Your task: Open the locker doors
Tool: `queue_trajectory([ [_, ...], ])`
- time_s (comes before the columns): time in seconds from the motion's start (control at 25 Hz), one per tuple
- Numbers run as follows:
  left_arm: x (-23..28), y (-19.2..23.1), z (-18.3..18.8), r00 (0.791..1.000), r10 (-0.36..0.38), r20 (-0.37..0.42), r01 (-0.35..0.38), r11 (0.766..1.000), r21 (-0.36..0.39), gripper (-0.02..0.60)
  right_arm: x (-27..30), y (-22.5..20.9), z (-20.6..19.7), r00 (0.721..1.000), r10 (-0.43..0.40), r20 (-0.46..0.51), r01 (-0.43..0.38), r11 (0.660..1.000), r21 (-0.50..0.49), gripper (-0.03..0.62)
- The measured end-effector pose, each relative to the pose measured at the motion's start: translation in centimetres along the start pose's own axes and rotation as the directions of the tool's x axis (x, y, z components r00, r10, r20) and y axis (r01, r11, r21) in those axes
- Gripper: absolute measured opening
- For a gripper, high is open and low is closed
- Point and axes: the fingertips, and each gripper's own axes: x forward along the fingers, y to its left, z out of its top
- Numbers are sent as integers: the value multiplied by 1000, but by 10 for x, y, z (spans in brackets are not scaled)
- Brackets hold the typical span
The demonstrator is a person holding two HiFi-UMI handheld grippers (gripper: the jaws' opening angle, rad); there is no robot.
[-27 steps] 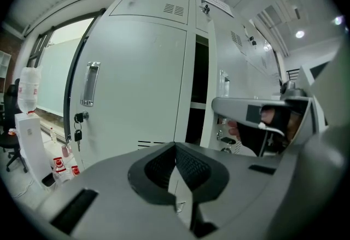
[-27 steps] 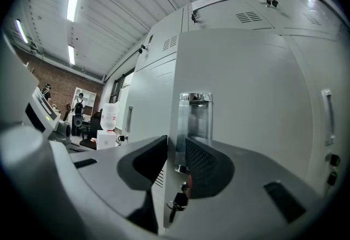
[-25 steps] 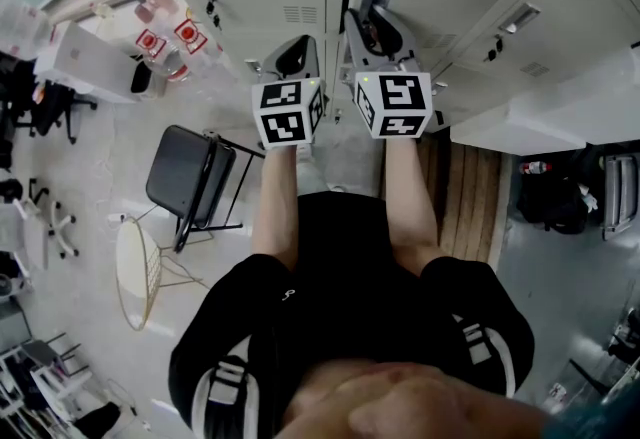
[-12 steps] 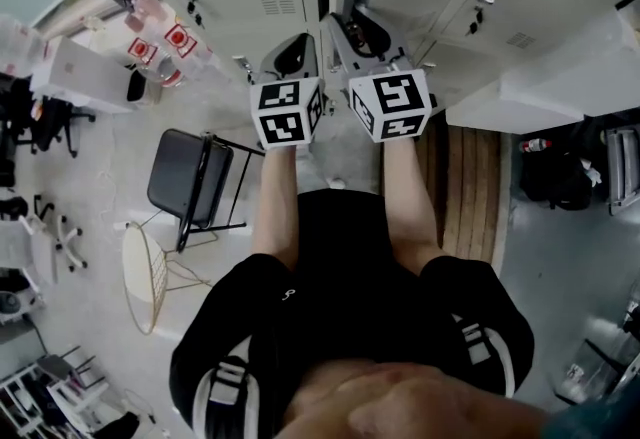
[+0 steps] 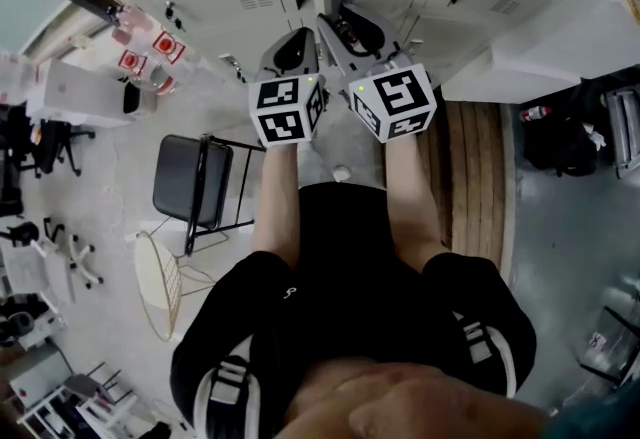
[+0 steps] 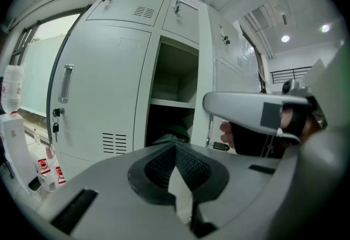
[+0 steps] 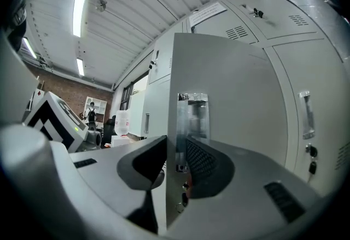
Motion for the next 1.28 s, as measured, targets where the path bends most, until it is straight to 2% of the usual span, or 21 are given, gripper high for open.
queue_trajectory([
  [0.16, 2, -15, 6, 999, -49, 8, 48, 998, 29, 11, -15, 3, -2, 1000, 7, -14, -7, 1000, -8, 121],
  [0.32, 4, -31, 8, 993, -121, -1, 121, 993, 11, 11, -31, -1, 1, 999, -18, -27, 19, 1000, 3, 124],
  [0.52, -3, -61, 10, 971, -240, -1, 240, 971, 15, 11, -56, -6, 2, 989, -142, -31, 143, 989, 24, 141],
  [0.6, -7, -81, 7, 955, -296, -4, 296, 955, 25, 11, -71, -14, 4, 981, -195, -19, 195, 980, 24, 147],
  [0.84, -25, -128, 1, 909, -417, -14, 418, 908, 31, 11, -110, -32, 2, 921, -386, -46, 388, 921, 26, 149],
  [0.96, -29, -143, -1, 897, -443, -20, 443, 896, 37, 11, -129, -41, 4, 891, -452, -44, 454, 891, 25, 148],
  [1.08, -26, -150, -1, 898, -440, -21, 440, 897, 38, 11, -145, -49, 4, 863, -504, -44, 505, 863, 10, 137],
  [1.28, -17, -171, 5, 912, -409, -3, 409, 912, 38, 11, -168, -66, 5, 877, -478, -52, 479, 878, 5, 127],
])
